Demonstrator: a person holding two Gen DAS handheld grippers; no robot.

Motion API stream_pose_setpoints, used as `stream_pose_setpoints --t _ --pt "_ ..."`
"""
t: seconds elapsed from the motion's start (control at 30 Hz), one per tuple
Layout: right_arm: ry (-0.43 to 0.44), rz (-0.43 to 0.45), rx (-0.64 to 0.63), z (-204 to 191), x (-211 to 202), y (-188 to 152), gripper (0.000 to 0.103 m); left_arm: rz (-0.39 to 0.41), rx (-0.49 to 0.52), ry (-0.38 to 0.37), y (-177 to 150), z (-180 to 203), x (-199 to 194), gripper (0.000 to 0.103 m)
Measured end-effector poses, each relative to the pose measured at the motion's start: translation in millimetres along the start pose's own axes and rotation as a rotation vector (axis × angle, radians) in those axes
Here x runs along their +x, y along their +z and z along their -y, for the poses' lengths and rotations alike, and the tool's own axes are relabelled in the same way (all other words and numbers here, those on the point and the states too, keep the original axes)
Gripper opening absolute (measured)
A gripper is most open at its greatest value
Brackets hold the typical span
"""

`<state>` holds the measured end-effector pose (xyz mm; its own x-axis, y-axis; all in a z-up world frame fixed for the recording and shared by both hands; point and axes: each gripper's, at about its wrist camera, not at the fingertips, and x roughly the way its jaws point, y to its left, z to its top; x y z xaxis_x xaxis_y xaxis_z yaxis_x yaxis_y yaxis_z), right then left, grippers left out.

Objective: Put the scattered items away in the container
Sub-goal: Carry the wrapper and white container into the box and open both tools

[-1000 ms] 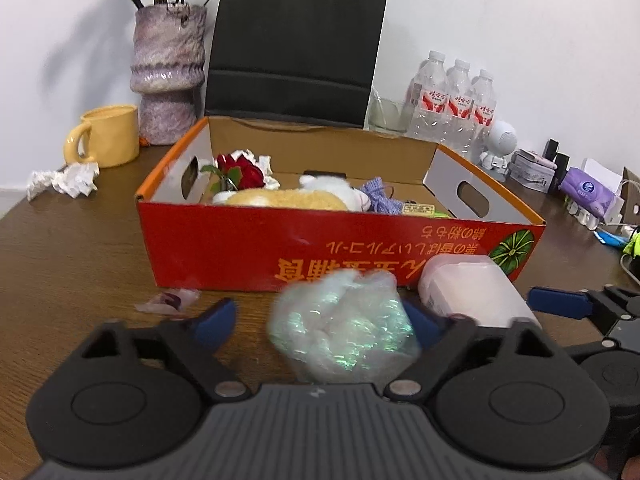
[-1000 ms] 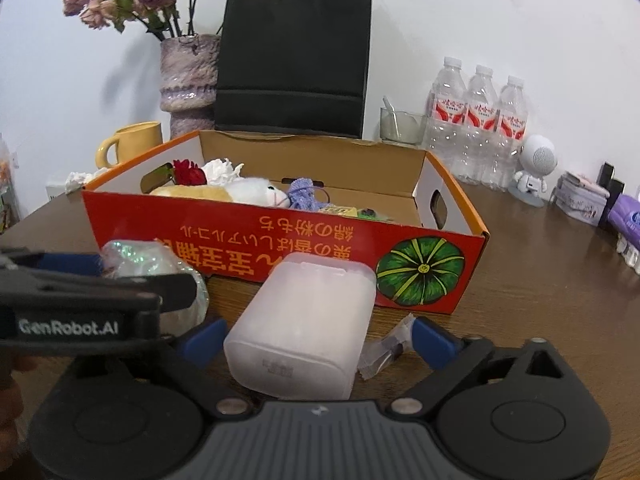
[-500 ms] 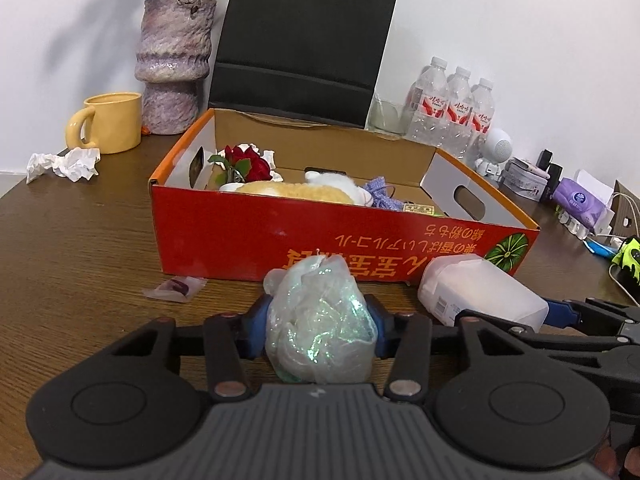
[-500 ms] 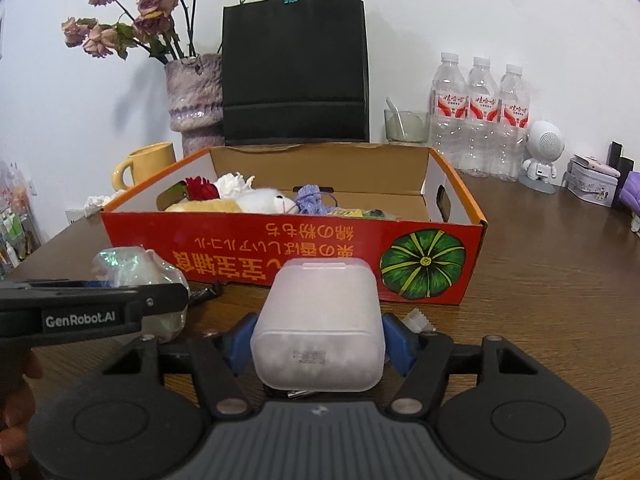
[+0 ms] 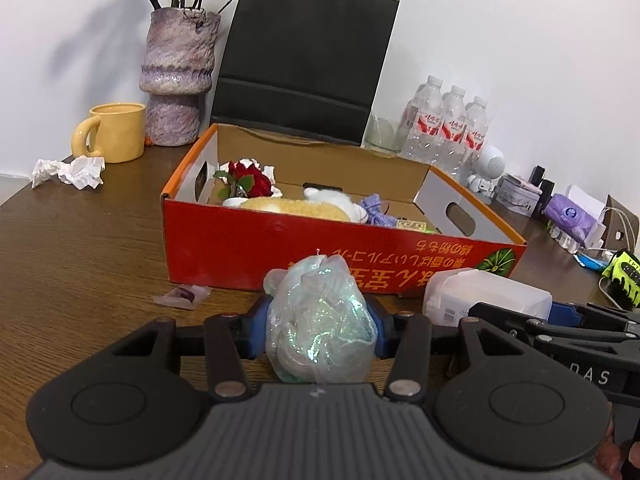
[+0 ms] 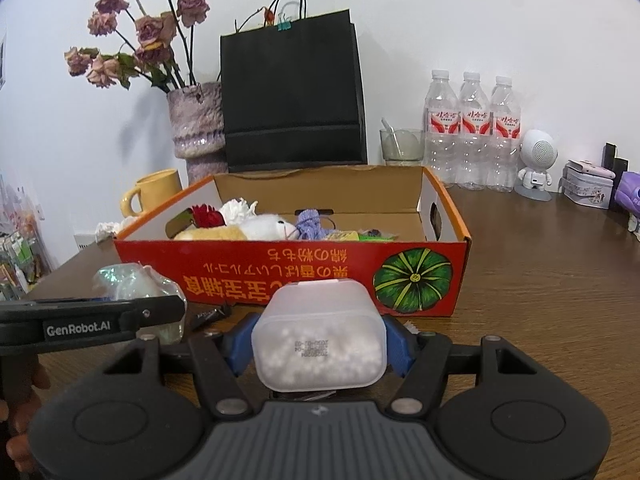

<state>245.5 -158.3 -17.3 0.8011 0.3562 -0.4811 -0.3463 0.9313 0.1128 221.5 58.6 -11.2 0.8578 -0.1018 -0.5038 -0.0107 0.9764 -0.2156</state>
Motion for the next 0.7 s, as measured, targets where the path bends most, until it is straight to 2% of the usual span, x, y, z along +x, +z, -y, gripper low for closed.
stream_pose_setpoints --t 0.3,0.47,0.7 --pt "0.035 0.116 0.01 0.2 -35.1 17.0 0.064 0.08 -0.012 -0.07 10.1 10.2 -35.4 0.049" --pt "0.035 0.204 -0.008 7.8 -45.2 53.8 0.064 0.172 0.014 -0.087 42.8 15.3 -52.5 0.049" --pt "0.03 0.268 -0.01 14.6 -28.0 96.9 0.064 0.23 -0.019 -0.096 86.7 16.9 -33.9 0.049"
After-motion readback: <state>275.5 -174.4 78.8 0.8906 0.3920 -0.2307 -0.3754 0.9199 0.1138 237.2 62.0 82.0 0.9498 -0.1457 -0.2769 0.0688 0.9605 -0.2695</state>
